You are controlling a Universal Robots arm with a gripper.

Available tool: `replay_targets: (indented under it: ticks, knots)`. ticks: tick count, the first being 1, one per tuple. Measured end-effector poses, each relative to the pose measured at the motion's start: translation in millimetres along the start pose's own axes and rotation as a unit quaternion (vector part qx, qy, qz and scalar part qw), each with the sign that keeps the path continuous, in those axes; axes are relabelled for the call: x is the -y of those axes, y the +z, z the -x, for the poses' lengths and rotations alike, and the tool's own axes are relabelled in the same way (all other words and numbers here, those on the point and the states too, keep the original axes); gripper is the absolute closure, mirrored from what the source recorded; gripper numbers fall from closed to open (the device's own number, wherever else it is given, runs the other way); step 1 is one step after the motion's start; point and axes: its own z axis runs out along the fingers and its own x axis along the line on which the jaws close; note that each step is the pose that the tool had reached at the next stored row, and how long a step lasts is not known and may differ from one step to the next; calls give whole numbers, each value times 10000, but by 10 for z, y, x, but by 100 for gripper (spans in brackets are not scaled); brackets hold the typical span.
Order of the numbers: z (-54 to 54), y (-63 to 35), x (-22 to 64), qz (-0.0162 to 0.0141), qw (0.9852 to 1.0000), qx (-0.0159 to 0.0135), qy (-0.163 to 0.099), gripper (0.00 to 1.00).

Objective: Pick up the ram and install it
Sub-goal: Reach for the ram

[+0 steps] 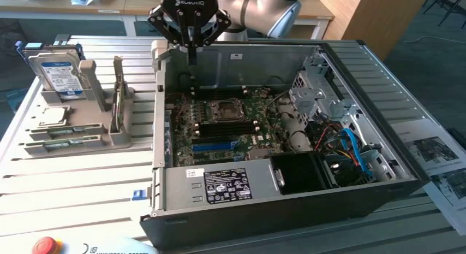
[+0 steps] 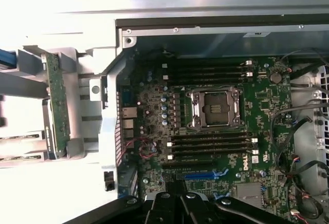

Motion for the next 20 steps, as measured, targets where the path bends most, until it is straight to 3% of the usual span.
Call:
replay_targets:
  ticks: [20]
  knots:
    - [-365, -6, 22, 0, 10000, 0, 0, 90]
